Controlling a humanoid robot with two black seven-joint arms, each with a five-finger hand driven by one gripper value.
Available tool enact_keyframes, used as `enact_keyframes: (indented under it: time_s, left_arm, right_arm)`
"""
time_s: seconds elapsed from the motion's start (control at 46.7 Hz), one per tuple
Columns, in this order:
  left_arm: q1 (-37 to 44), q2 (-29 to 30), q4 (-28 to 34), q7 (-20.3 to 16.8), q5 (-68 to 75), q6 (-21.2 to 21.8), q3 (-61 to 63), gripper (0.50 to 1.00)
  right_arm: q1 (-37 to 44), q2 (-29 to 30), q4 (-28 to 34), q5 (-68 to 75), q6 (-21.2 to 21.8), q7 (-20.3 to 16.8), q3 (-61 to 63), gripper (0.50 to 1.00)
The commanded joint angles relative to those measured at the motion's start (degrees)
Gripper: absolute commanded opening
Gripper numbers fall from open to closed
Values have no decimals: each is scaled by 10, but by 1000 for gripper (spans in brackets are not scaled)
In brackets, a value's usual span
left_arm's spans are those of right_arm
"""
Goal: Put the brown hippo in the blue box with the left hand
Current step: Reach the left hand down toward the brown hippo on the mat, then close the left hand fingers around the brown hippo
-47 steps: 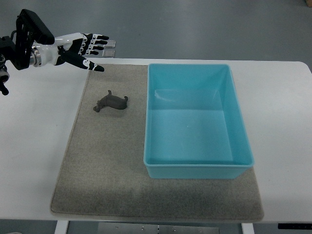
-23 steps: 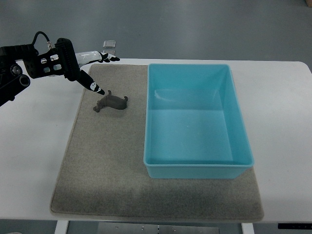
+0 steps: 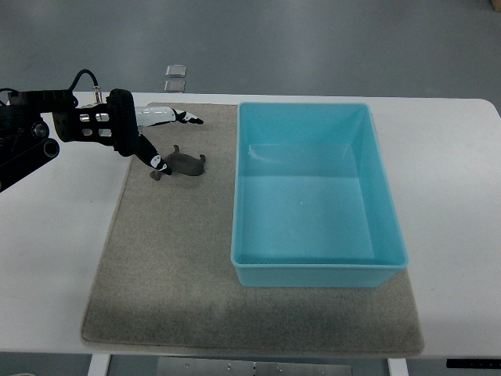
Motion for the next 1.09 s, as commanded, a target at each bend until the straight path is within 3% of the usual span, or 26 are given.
enact_keyframes:
  time_s: [0.0,0.257,0.428,0.6,0.728,0.792,0.857,0.921,1.071]
  left_arm:
    - [3,-4,1,0,7,4,1,994]
    - [9,-14,6,0,39,43,23,988]
    - [9,-15,6,0,58,44,22,966]
    - [8,-16,6,0,60,44,23,834]
    - [6,-16,6,0,60,44,23,705]
    - [3,-17,7,0,60,47,23,692]
    - [2,-17,7,0,60,51,23,632]
    - [2,-17,7,0,60,55,23,626]
    - [2,-18,7,0,61,55,23,559]
  right_arm:
    - [0,0,-1,0,0,0,0,936]
    - [0,0,0,0,0,0,0,936]
    - [0,0,-1,0,0,0,0,936]
    - [0,0,0,0,0,0,0,936]
    - [0,0,0,0,0,0,0,936]
    - [0,0,-1,-1,0,0,0,936]
    - [0,0,0,0,0,0,0,936]
    - [0,0,0,-1,0,0,0,936]
    - [0,0,0,0,0,0,0,936]
